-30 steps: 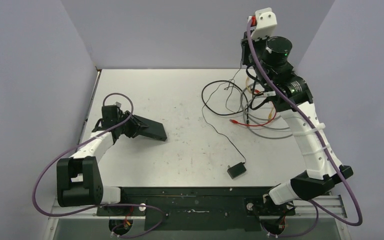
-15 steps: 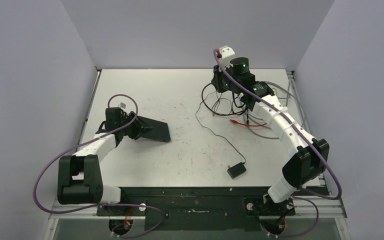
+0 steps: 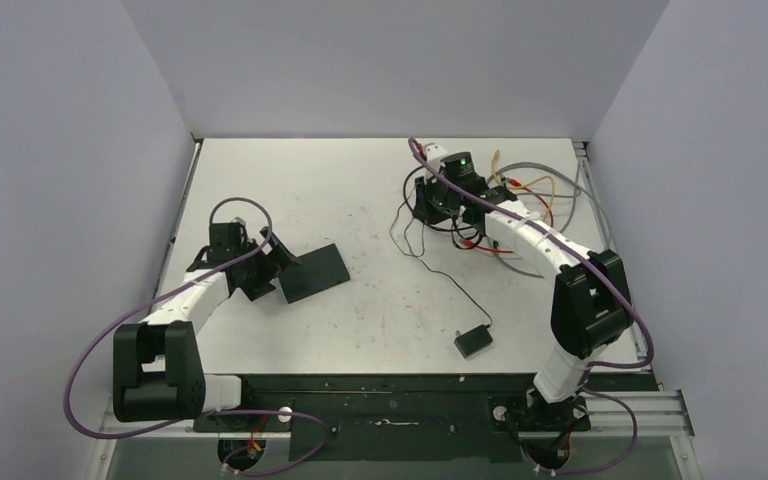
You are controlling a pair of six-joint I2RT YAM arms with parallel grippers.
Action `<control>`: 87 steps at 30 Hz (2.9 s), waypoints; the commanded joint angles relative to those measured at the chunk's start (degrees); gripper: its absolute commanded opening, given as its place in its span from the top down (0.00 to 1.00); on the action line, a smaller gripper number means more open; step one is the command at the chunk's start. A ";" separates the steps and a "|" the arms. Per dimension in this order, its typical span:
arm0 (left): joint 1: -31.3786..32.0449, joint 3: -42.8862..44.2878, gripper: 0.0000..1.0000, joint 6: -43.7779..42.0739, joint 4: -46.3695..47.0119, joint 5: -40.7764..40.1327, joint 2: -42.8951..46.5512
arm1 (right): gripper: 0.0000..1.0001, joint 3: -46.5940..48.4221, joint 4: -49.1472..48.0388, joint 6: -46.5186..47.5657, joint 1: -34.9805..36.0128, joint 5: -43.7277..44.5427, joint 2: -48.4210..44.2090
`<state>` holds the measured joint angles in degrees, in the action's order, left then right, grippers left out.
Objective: Pull the plug from the switch port
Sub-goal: Place the switch port at the center of the board, then reset both arms
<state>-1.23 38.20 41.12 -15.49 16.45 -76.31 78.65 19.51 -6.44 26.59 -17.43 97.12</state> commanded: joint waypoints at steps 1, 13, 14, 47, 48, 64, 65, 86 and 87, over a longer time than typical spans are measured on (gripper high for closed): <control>-0.95 3.92 0.04 -3.15 -3.52 -3.23 2.76 | 0.94 -3.02 -1.74 -0.47 -0.40 -2.80 0.79; -1.49 8.21 0.04 -5.41 -6.27 -5.70 8.07 | 0.39 -10.77 1.36 -1.19 -0.64 5.65 -1.70; -1.49 8.55 0.04 -5.44 -6.04 -5.61 8.29 | 0.33 -11.32 1.54 -1.39 -0.65 6.58 -2.48; -1.84 -10.91 0.04 -10.54 21.10 -40.20 27.47 | 0.10 -51.54 -41.73 -6.02 -2.82 36.55 -35.75; -1.84 -12.60 0.04 -12.35 24.01 -40.52 27.30 | 0.10 -52.05 -42.35 -6.06 -3.32 37.69 -35.88; -1.42 -28.73 0.04 -27.16 66.16 -41.03 11.24 | 0.10 -63.75 -58.27 0.01 -16.15 48.65 -30.18; -1.47 -28.33 0.04 -27.45 67.74 -41.02 9.53 | 0.10 -63.88 -60.34 -1.36 -17.11 49.36 -28.00; 6.05 -24.02 0.04 -34.98 78.59 -34.85 -7.40 | 0.10 -65.15 -90.22 0.95 -20.79 38.01 -4.97; 6.33 -24.09 0.04 -35.31 79.27 -35.19 -7.69 | 0.10 -65.12 -90.56 1.10 -20.74 38.02 -4.89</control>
<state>4.71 12.97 6.94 59.02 -18.20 -84.36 12.25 -66.28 -5.74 5.67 21.52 92.49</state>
